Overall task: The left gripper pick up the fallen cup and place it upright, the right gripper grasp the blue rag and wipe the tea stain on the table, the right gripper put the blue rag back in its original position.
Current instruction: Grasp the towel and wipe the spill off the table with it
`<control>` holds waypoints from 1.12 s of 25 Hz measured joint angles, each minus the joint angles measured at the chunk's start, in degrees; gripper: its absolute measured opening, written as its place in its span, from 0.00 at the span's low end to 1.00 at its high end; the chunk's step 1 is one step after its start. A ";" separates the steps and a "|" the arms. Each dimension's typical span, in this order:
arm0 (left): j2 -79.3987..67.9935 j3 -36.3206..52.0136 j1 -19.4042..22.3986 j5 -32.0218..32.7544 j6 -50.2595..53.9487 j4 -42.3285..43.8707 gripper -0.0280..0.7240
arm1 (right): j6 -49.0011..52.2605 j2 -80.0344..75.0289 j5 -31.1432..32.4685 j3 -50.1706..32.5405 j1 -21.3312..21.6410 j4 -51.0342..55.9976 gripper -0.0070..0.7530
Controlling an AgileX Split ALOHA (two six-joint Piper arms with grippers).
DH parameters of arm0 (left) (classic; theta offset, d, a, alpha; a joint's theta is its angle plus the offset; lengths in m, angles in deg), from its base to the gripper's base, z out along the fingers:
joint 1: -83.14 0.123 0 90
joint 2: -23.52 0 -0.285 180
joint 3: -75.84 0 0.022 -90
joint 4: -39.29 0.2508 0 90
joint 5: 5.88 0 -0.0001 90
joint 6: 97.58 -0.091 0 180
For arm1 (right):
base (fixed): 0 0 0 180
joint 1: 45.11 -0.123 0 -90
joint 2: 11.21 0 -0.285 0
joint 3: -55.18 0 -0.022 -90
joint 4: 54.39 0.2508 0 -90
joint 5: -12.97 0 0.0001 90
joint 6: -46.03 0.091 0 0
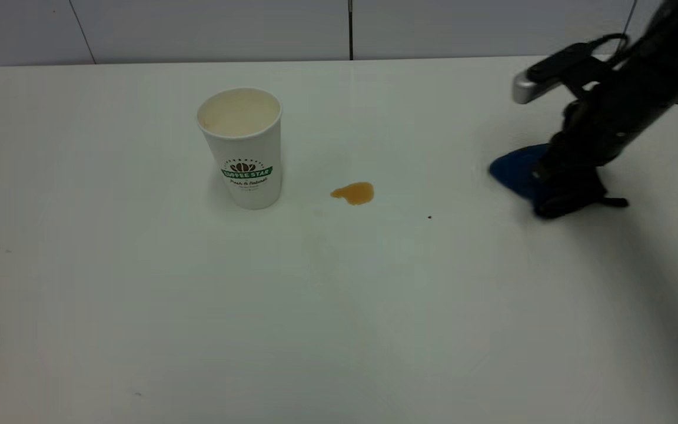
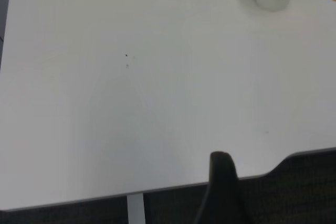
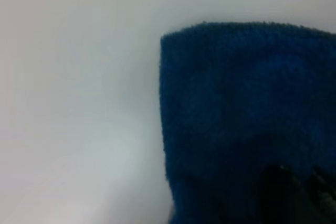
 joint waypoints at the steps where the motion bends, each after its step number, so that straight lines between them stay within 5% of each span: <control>1: 0.00 0.00 0.00 0.00 0.00 0.00 0.81 | -0.04 -0.30 0.57 1.83 -2.27 0.00 0.06; 5: 0.00 0.00 0.00 0.00 0.00 0.00 0.81 | -0.04 -3.00 2.85 10.89 -9.73 0.44 0.06; 12: 0.00 0.00 0.00 0.00 0.05 0.00 0.81 | 1.10 -11.30 10.21 25.55 -16.19 0.04 0.06; 18: 0.00 0.00 0.00 0.00 0.05 0.00 0.81 | 1.52 -12.42 17.07 27.10 -18.94 -0.50 0.06; 28: 0.00 0.00 0.00 0.00 0.12 0.00 0.81 | 5.93 -11.85 37.78 27.67 -20.00 -7.35 0.06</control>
